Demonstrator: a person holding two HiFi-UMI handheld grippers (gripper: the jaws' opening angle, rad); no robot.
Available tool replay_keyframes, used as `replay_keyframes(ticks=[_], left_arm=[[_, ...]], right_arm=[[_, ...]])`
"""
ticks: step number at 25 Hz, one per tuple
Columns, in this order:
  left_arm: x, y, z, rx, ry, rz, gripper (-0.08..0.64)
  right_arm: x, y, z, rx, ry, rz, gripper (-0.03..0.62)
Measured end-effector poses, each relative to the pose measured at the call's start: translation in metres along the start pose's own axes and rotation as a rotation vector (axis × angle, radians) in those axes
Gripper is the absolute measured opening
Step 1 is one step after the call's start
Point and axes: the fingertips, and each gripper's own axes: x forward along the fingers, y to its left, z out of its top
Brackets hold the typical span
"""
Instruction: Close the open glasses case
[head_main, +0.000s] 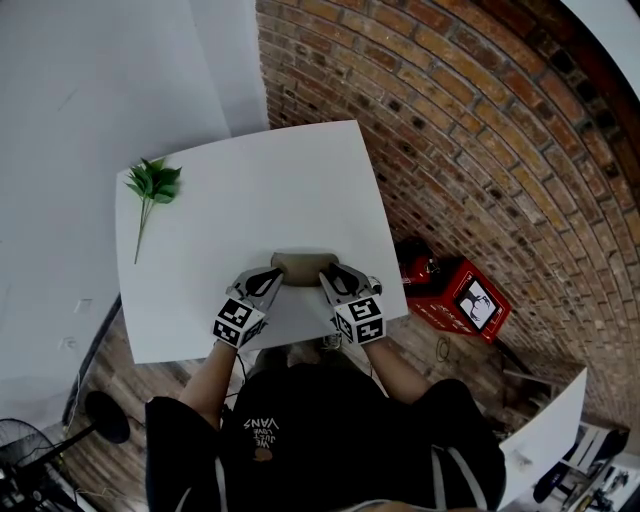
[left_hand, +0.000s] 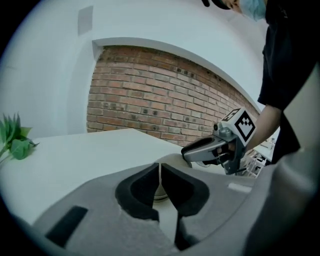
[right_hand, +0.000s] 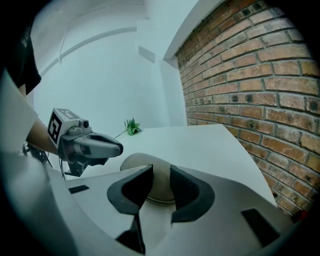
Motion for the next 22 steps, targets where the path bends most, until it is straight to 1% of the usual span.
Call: replay_keyframes(ticks=[3,6,10,13,18,22], left_arm=[[0.002,0.003,-0.008,-0.002,0.021,0.032,0.012],[0.006,0.003,-0.019,0.019,0.065,0.049,0.009],[0.007,0.003,-0.024,0.002,0.061,0.073,0.008],[0.008,0.002,-0.024,0.028,0.074,0.087,0.008],[0.01,0.003,-0.024,0.036,0.133,0.133,0.008],[0.011,0.003,-0.026,0.034,0.179,0.137,0.009]], right_arm=[[0.0,0.0,0.0,-0.005,0.001,-0.002,0.109],[0.0,0.0,0.0,-0.007,0.002,-0.003,0.109],[0.001,0.001,0.0,-0.01,0.001,0.001,0.109],[0.001,0.001,-0.001,-0.016,0.003,-0.001,0.109],[0.002,0.001,0.0,-0.047,0.014,-0.009,0.106],[0.002,0.002,-0.001,-0.058,0.024,-0.004,0.105]])
